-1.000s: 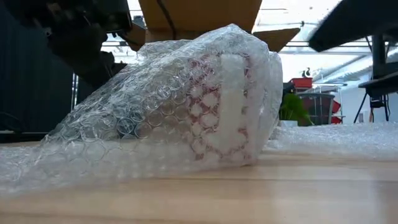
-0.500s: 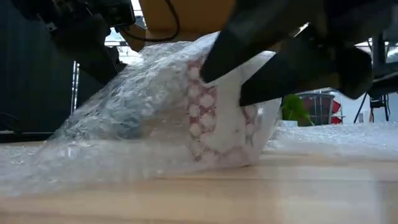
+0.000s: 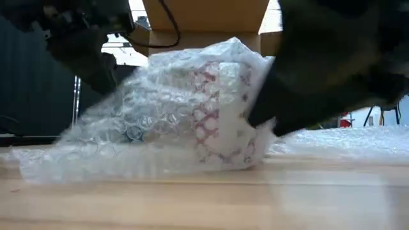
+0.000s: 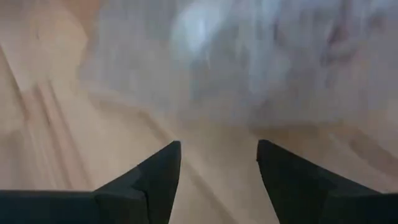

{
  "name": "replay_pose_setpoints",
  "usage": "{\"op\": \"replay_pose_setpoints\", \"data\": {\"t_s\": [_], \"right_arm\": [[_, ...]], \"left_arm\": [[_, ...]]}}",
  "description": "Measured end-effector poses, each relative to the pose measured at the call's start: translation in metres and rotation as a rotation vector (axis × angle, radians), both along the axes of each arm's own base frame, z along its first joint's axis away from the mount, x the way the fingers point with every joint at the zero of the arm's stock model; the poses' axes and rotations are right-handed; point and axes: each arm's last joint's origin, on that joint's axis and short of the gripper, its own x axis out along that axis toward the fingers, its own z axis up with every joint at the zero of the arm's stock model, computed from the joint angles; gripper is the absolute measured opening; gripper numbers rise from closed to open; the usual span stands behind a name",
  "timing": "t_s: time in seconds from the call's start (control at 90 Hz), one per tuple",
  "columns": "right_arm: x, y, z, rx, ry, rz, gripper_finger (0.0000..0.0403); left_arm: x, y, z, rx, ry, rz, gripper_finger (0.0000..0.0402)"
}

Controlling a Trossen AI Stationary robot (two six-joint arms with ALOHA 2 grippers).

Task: Wrap mug
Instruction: Wrap the red mug with the left bubble wrap

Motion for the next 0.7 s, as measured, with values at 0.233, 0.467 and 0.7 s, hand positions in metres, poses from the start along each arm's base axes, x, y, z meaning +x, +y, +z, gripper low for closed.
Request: {"op": "replay_pose_setpoints", "data": {"t_s": [0.233,0.467,0.7], "right_arm": [[-0.012,0.016,0.001,0.001,0.000,0.064,0.0198],[-0.009,0.013,0.001,-0.025,0.002,0.083,0.0198],[-0.003,0.009,0.002,-0.078,0.023,0.137,0.0198]], "left_arm": [[-0.005,0.022,-0.007,0.123,0.044,0.238,0.0130],[-0.015,0.059,-0.044,0.028,0.071,0.389,0.0130],[-0.018,0.075,-0.064,-0.119,-0.031,0.379,0.0130]]}}
